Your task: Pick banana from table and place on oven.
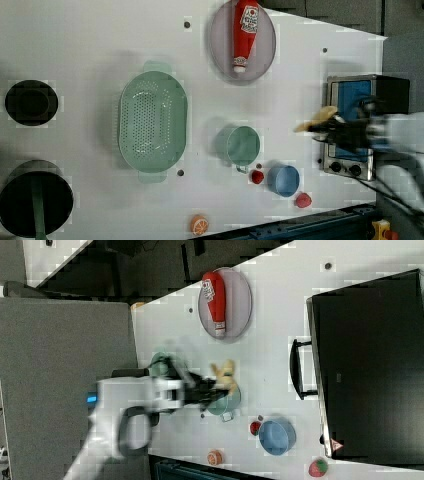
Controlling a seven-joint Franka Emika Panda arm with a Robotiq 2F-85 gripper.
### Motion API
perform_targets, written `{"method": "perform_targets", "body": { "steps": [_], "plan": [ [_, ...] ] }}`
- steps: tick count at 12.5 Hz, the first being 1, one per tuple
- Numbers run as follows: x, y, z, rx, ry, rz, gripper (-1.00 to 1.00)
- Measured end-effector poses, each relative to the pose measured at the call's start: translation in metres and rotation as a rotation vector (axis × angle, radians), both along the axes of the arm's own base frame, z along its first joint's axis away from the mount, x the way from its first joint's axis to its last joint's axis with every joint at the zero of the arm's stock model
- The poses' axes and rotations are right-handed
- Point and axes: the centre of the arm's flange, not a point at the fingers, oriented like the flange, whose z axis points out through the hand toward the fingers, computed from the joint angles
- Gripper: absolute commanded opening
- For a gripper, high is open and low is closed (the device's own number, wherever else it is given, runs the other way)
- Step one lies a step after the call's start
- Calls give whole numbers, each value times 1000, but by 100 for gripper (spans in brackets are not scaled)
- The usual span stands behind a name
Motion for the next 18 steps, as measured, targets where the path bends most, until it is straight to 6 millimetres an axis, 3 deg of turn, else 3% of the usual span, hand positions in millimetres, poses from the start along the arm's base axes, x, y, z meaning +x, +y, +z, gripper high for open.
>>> {"method": "perform_targets", "body": {
  "steps": [5, 6, 7, 8, 10, 12, 15, 16, 18],
  "plan": [
    [0, 6, 239, 29, -150, -19, -47],
    [-2, 4, 272, 27, -193, -24, -47],
    [-4, 2, 291, 26, -213, -28, -47],
    [-2, -3, 296, 23, -218, -34, -47],
    [18, -34, 280, 20, -199, -49, -47],
    [40, -80, 238, 34, -123, -37, -47],
    [46, -185, 151, 39, 1, 6, -47],
    [39, -223, 126, 24, 13, 14, -47],
    [15, -294, 93, -18, 57, 28, -47]
  ]
}}
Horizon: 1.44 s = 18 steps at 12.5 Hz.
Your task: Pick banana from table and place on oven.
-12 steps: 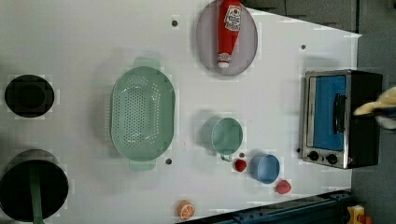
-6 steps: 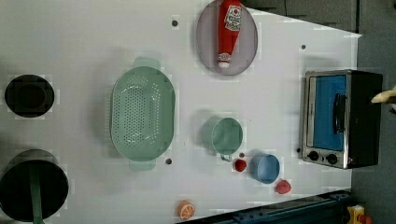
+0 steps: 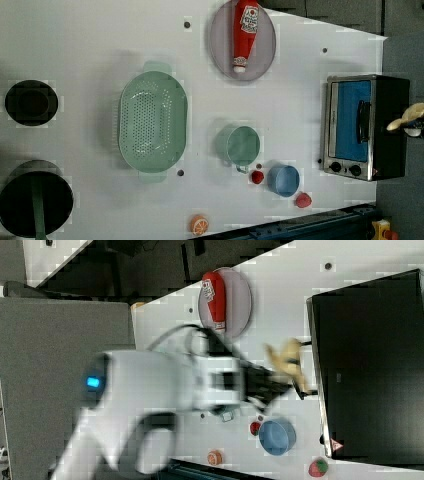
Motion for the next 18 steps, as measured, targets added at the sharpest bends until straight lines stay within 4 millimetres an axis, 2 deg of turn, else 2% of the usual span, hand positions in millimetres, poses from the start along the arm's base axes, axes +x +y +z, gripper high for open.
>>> {"method": "perform_targets", "body": {
  "steps": [1, 2, 3, 5, 8, 13, 14, 16, 18],
  "plan": [
    [-15, -30, -9, -11, 7, 8, -47],
    [-31, -52, -12, -11, 8, 15, -38],
    [-45, -68, -13, -15, 11, 21, -18],
    [-60, -86, -10, -17, 10, 39, 27],
    [-47, -92, 7, -55, -48, 57, 100],
    [-21, -55, -1, -17, -6, 157, 100],
    [-14, -44, 3, -7, 4, 180, 100],
    [1, -10, 34, 8, -28, 214, 100],
    [6, 40, 82, 27, -87, 196, 100]
  ]
}}
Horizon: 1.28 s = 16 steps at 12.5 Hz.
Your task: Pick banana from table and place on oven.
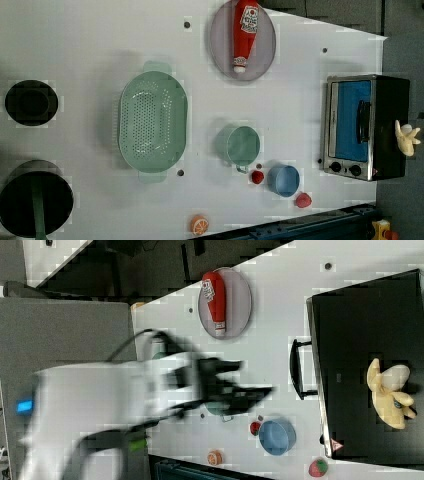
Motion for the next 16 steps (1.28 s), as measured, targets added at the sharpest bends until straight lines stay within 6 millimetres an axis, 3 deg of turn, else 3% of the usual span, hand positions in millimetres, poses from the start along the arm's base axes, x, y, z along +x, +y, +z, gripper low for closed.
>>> {"method": "perform_targets", "body": {
  "steps": [3, 5, 7, 9, 11, 16],
  "plan": [
    [-6, 97, 90, 51, -58, -90, 100],
    [-19, 161, 132, 25, -96, -135, 100],
    [-32, 224, 151, 19, -87, -157, 100],
    [-33, 274, 149, 7, -81, -151, 100],
    [-36, 291, 148, 3, -65, -146, 100],
    [-34, 283, 127, 1, -27, -201, 100]
  ]
}}
